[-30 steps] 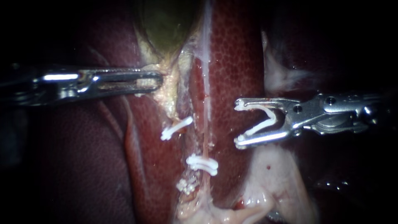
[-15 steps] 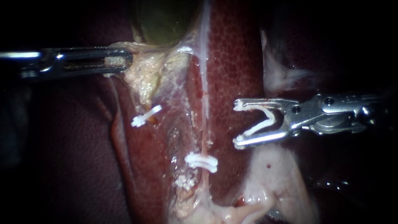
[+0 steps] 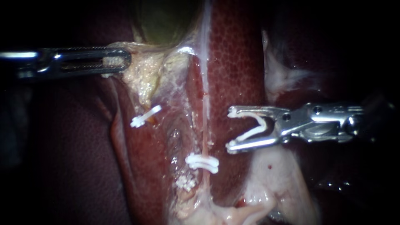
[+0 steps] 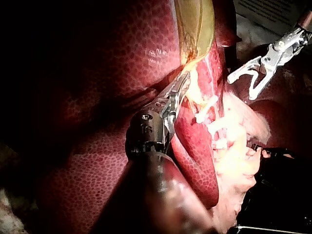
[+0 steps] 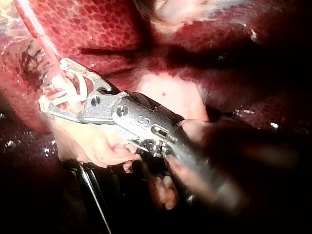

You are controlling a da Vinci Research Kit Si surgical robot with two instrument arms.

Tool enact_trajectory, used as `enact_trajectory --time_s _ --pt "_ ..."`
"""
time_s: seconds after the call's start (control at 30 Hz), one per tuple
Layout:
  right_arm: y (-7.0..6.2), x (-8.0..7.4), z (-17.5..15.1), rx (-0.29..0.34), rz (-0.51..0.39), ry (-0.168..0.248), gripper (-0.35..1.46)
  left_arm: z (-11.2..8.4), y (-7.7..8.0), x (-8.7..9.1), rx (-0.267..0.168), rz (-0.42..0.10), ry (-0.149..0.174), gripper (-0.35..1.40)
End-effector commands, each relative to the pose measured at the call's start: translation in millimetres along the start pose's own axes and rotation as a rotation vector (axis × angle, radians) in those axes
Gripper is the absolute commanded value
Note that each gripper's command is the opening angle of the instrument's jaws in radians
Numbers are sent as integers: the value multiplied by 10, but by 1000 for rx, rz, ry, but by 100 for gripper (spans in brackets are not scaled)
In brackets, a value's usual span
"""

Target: Clipping third clip right tube

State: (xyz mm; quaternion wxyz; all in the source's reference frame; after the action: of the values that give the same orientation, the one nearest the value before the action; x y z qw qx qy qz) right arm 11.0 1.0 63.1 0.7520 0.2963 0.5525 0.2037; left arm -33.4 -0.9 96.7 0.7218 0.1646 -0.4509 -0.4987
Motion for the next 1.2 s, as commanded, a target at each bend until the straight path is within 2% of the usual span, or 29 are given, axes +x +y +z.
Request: enact_trajectory --time_s 0.03,0.2,0.37,0.63,0.93,1.2 --pt "1 -5 4 5 13 -2 59 1 0 0 0 1 0 -35" --pt "9 -28 23 20 75 -5 58 0 -1 0 -1 0 0 -35" --pt "14 -41 38 21 113 -6 58 1 -1 1 -1 0 0 -35" --pt "26 -52 55 11 150 -4 58 0 -3 1 -2 0 -1 -35" --pt "31 -64 71 1 183 -3 58 0 -4 1 -4 0 -1 -35" --pt "37 -66 63 -2 196 -17 55 0 -4 2 -4 0 -1 -35"
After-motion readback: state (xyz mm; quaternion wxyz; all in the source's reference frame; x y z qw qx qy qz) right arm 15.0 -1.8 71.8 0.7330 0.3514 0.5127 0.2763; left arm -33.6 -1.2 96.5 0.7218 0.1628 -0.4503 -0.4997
